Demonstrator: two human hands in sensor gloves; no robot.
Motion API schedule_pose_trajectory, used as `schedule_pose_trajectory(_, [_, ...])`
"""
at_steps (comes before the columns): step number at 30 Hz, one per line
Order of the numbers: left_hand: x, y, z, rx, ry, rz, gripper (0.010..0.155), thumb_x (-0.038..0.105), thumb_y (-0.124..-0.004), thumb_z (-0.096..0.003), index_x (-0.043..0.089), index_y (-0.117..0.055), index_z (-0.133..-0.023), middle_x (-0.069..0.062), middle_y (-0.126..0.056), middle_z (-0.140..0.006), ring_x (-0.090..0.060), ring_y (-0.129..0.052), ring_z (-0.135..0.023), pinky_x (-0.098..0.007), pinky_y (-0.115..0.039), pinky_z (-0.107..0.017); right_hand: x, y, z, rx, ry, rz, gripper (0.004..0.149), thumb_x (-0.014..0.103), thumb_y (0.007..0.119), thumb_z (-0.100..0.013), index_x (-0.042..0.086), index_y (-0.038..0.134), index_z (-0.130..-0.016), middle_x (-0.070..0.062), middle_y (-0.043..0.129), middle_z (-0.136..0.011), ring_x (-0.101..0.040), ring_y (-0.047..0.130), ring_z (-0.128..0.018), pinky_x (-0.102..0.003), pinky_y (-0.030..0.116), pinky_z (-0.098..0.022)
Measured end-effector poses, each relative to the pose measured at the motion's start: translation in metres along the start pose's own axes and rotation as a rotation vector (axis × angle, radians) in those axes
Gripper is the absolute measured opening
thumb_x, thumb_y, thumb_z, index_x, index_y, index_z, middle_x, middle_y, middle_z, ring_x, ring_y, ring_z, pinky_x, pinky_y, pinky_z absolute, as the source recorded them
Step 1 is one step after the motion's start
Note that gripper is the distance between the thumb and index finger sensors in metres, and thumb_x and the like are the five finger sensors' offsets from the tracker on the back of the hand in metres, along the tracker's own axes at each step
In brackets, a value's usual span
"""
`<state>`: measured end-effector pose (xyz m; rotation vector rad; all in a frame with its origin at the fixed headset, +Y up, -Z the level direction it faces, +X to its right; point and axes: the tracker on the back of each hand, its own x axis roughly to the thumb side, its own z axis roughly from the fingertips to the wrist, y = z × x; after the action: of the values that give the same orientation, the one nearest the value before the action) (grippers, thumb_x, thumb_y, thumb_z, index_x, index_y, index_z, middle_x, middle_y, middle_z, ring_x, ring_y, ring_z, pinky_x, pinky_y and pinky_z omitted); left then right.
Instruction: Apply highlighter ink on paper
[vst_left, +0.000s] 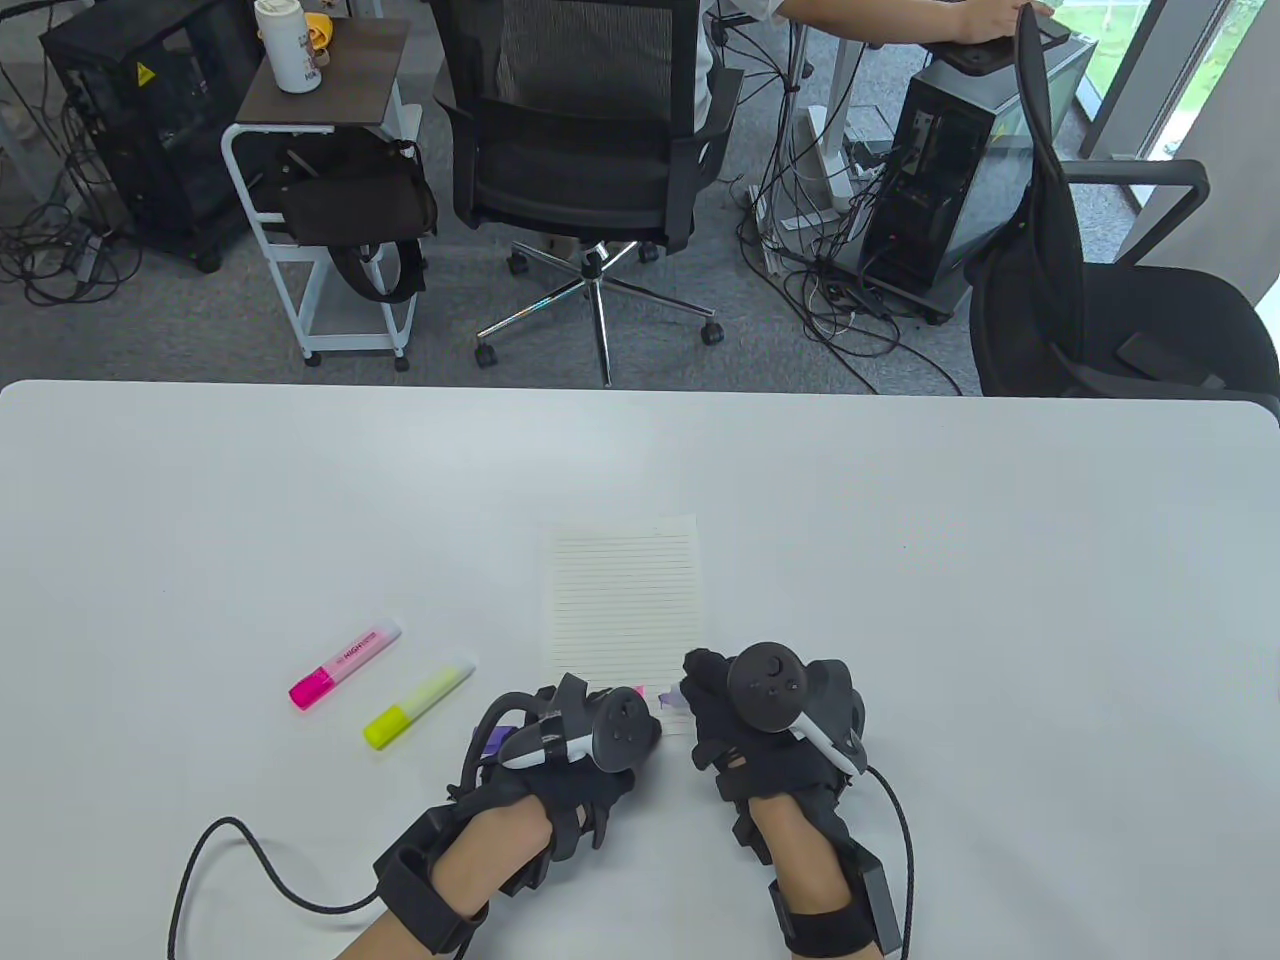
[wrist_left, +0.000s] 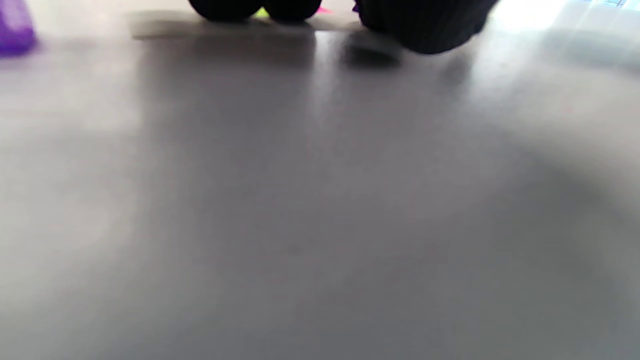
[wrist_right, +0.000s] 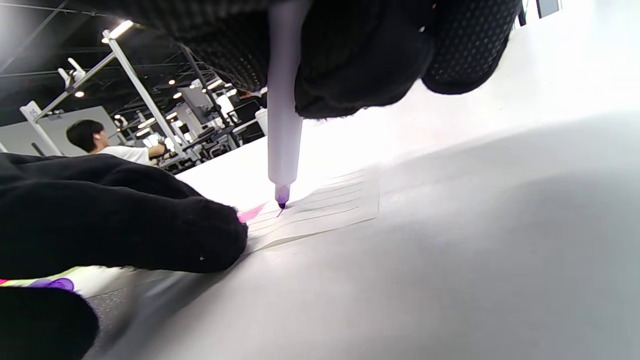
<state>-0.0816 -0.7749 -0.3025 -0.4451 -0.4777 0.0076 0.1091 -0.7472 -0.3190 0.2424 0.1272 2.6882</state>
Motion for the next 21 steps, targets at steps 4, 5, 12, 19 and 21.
schedule_pose_trajectory(4, [-0.0002,-0.0001,0.0,-0.001,-0.001,0.004,0.063,0.047,-0.068,-0.0473,0.043,-0.047,-0.106,-0.003,-0.036,-0.112,-0.036,-0.049,-0.098,-0.065,-0.036,-0.074,-0.003,-0.0044,0.0018,-0.01,0.043,0.01,0.037,0.035,0.079,-0.062,0.021,0.075,-0.097,-0.013,0.091,-0.075,-0.027,0.092,-0.043,-0.057,0.072,-0.063])
schedule_pose_trajectory(5, [-0.0002,-0.0002,0.0001,-0.001,-0.001,0.005,0.063,0.047,-0.068,-0.0472,0.043,-0.046,-0.106,-0.002,-0.036,-0.112,-0.036,-0.049,-0.098,-0.065,-0.036,-0.074,-0.004,-0.0055,0.0023,-0.016,0.054,0.015,0.037,0.035,0.079,-0.062,0.021,0.076,-0.097,-0.013,0.091,-0.075,-0.027,0.092,-0.042,-0.057,0.072,-0.063])
schedule_pose_trajectory(12, [-0.0004,-0.0003,0.0003,-0.004,0.0,0.008,0.063,0.048,-0.068,-0.0473,0.043,-0.046,-0.106,-0.002,-0.035,-0.112,-0.035,-0.048,-0.098,-0.065,-0.036,-0.074,-0.0052,-0.0072,0.0033,-0.015,0.073,0.006,0.037,0.035,0.079,-0.062,0.021,0.076,-0.096,-0.013,0.091,-0.074,-0.027,0.092,-0.042,-0.056,0.072,-0.063])
schedule_pose_trajectory(19, [-0.0005,-0.0004,0.0005,-0.006,0.001,0.007,0.064,0.048,-0.068,-0.0472,0.043,-0.046,-0.107,-0.002,-0.035,-0.112,-0.035,-0.048,-0.099,-0.065,-0.036,-0.074,-0.0058,-0.0081,0.0041,-0.017,0.081,0.0,0.037,0.035,0.079,-0.062,0.021,0.076,-0.096,-0.013,0.092,-0.074,-0.027,0.092,-0.042,-0.057,0.072,-0.063])
schedule_pose_trajectory(21, [-0.0005,-0.0004,0.0006,-0.007,0.001,0.007,0.064,0.048,-0.068,-0.0473,0.043,-0.045,-0.107,-0.002,-0.035,-0.112,-0.035,-0.048,-0.099,-0.065,-0.036,-0.074,-0.0056,-0.0091,0.0044,-0.008,0.083,-0.004,0.037,0.035,0.08,-0.062,0.021,0.077,-0.095,-0.013,0.092,-0.073,-0.027,0.092,-0.041,-0.057,0.072,-0.062])
